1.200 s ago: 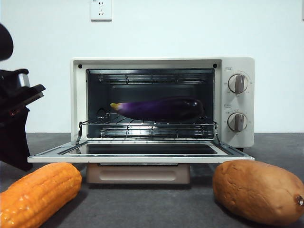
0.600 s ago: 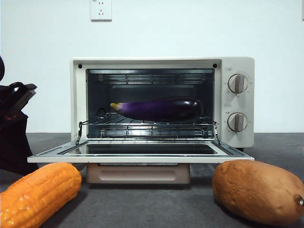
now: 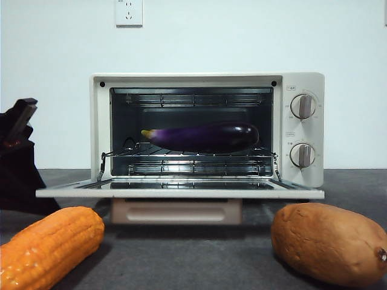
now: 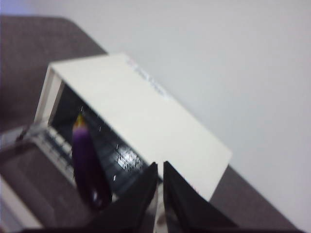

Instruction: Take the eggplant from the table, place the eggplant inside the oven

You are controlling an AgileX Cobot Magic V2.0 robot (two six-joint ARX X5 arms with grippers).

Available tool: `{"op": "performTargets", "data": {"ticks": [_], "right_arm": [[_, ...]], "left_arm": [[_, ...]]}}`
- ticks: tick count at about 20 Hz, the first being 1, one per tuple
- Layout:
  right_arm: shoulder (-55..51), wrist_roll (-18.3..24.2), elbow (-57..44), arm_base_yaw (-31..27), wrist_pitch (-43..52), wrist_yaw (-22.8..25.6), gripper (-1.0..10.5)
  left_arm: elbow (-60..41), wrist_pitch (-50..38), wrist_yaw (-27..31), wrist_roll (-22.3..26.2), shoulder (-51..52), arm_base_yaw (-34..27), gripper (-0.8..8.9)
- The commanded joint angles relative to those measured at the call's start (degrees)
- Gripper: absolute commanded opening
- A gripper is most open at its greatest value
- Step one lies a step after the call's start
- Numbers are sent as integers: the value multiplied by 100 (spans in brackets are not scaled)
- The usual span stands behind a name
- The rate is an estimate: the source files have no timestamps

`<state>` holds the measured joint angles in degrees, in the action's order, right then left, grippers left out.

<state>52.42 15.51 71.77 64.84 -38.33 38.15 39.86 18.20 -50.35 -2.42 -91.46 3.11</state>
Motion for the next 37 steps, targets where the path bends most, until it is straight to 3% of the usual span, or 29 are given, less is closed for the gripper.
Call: {"op": "performTargets", "data": {"ticks": [1,6,10,18,24,30,35,37], "right_arm": [[-59,-514,122,79,-483,-249,4],[-190,-1202,120,79,-1482,-1340,4],[-208,-1582,120,79,-2184,-2197,4],[-199,-1705,-98,79,-2492,-3132,4],[-199,-1705,-658,76,-2374,-3060,4],[-199,-1698,-1541,48,-1845,-2684,4],[-195,-1663,-2186,-280,-1604,-1502,4],[-197,-1727,-2400,-599,-1370,-1351,4]], "left_arm": [[59,-313,-431,90,-87,-2,6],[72,-706,-841,26,-87,-26,6],[129,-1250,-1366,-319,-87,-26,6],[793,-1821,-1908,-1290,-81,-26,6],[1609,-1805,-1766,-1641,-79,-28,6],[1908,-1626,-942,-1941,264,-13,6],[1908,-334,483,-1141,1152,151,6],[1906,306,1172,-706,1613,291,6]]}}
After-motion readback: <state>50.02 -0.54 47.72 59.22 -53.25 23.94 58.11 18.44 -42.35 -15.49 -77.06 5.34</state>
